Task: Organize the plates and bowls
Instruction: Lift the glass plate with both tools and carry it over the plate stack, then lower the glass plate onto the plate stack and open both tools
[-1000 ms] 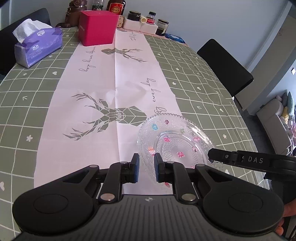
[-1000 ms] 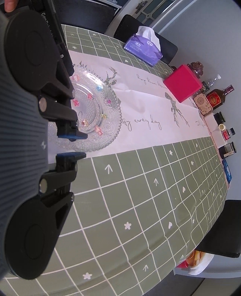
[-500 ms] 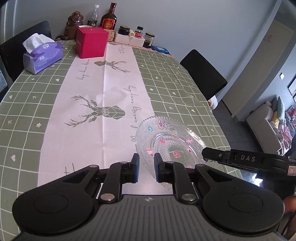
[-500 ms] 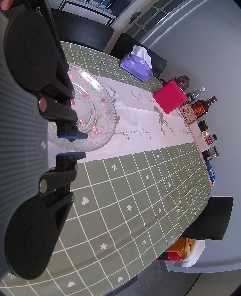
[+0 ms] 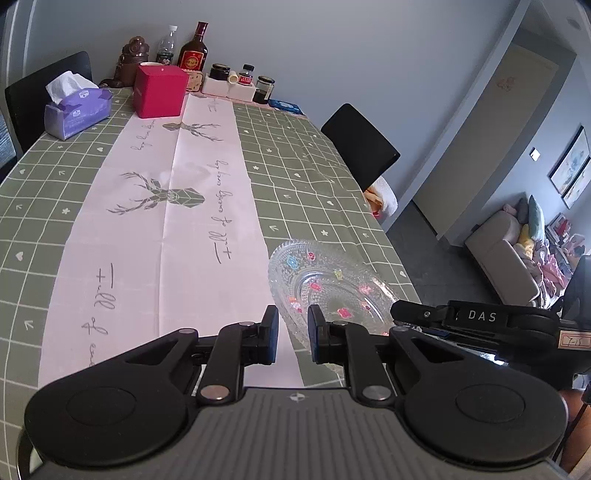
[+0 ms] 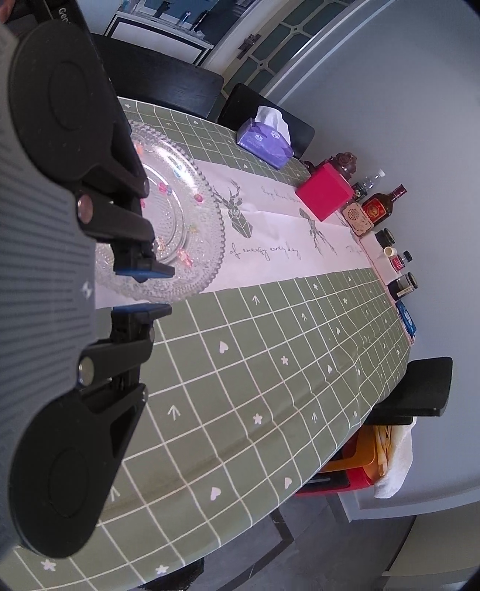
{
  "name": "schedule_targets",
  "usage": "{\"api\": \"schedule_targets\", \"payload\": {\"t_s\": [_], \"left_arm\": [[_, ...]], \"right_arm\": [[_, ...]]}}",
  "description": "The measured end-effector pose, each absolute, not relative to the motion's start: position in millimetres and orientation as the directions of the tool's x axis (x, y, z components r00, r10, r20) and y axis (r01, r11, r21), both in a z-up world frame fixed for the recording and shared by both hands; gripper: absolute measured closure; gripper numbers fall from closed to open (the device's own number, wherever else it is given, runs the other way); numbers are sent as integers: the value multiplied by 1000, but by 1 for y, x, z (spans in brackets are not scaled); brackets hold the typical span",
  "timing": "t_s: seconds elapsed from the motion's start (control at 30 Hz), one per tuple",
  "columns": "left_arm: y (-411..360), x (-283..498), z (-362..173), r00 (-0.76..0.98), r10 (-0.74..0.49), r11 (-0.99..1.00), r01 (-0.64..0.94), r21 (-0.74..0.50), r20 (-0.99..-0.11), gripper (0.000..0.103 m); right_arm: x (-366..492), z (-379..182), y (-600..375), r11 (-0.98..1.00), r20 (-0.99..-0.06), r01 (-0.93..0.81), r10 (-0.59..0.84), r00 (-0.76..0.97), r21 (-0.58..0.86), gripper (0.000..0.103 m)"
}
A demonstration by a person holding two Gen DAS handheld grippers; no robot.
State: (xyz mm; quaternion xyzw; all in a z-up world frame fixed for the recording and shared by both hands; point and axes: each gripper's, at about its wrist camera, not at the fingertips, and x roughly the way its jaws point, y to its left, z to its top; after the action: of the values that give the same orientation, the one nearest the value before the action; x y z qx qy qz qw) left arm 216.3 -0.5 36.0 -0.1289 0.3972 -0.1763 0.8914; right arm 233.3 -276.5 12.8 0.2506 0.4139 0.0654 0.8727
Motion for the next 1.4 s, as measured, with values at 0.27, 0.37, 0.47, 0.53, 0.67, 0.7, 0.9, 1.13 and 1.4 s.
{"api": "schedule_targets", "payload": {"t_s": [0.27,0.37,0.47,0.53,0.67,0.7,0.9,1.13,1.4], "left_arm": [[-20,165,18,624,-440,891,212,-402,-646,85],[-26,151,4,616,-448,886,206,-416,-648,85],[-29,141,-10,605,-462,875,190,-446,-648,85],[-30,136,-17,603,-469,869,188,-457,-645,85],[-32,125,-31,602,-465,871,180,-457,-649,85],[-31,124,-35,602,-462,872,177,-456,-651,85],[-29,124,-59,582,-457,873,151,-463,-673,85],[-30,121,-70,577,-448,881,157,-446,-683,85],[-30,122,-71,573,-455,880,173,-442,-682,85]], "right_arm": [[183,1,-305,854,-687,110,326,649,508,93],[167,-6,-314,854,-692,117,322,646,507,94],[154,-13,-322,854,-697,125,319,643,506,95],[147,-18,-325,854,-700,128,318,639,504,95],[137,-31,-330,847,-709,138,328,624,514,95],[135,-35,-330,845,-713,139,333,618,516,95],[135,-56,-329,841,-735,158,342,586,517,95],[137,-69,-328,844,-755,172,340,560,508,95],[139,-67,-327,852,-763,166,336,552,496,95]]}}
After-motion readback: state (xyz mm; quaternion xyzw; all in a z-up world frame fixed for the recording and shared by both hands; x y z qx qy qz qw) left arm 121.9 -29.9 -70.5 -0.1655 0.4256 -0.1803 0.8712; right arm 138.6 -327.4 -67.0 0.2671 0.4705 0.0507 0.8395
